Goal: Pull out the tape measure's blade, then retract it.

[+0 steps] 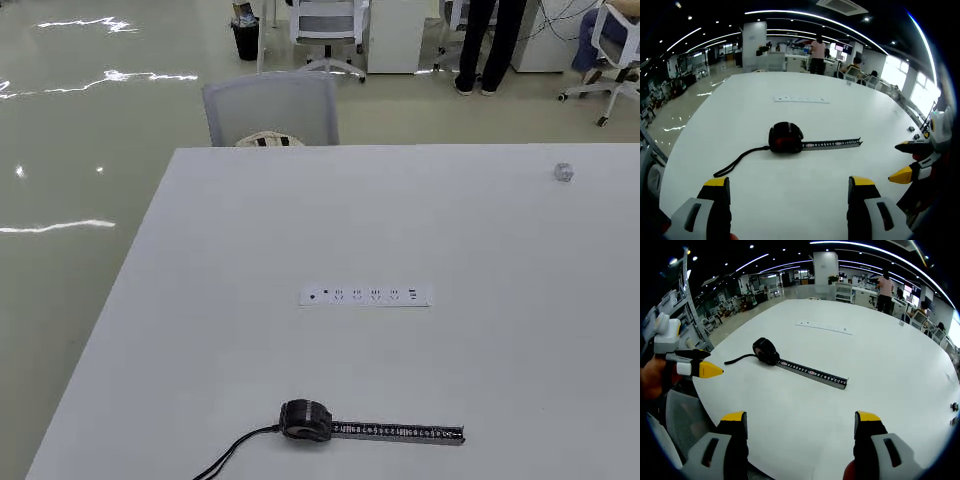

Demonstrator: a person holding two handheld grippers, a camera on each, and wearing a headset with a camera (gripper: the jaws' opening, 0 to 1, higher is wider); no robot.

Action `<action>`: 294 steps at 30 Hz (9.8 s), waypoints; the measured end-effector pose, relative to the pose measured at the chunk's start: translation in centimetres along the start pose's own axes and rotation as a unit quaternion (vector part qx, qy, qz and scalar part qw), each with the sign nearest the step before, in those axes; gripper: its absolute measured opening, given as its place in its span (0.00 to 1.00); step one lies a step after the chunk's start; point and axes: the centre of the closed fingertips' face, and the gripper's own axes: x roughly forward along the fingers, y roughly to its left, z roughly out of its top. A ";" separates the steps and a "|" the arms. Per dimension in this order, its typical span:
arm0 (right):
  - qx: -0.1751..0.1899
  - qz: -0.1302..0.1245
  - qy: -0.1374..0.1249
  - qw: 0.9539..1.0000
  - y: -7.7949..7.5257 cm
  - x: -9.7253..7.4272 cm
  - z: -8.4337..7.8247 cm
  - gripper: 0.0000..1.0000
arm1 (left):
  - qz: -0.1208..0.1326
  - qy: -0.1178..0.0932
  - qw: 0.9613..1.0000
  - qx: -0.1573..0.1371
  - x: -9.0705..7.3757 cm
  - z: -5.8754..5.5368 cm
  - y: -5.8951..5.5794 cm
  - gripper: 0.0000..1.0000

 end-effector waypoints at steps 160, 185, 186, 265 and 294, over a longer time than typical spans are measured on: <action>-0.459 0.257 0.147 0.838 -10.8 14.7 0.5 0.24 | 0.040 0.035 0.997 -0.053 17.2 3.0 0.1 0.71; -0.470 0.273 0.159 0.824 -10.5 14.4 0.1 0.15 | 0.036 0.028 0.997 -0.068 17.6 2.6 0.5 0.66; -0.471 0.273 0.160 0.824 -10.4 14.4 0.1 0.15 | 0.036 0.027 0.997 -0.068 17.6 2.6 0.5 0.66; -0.455 0.276 0.141 0.835 -7.0 16.3 2.0 0.14 | 0.030 0.009 0.998 -0.059 17.6 2.7 0.5 0.63; -0.417 0.305 0.168 0.840 -5.8 16.9 2.5 0.14 | 0.031 0.013 0.998 -0.061 17.6 2.7 0.4 0.63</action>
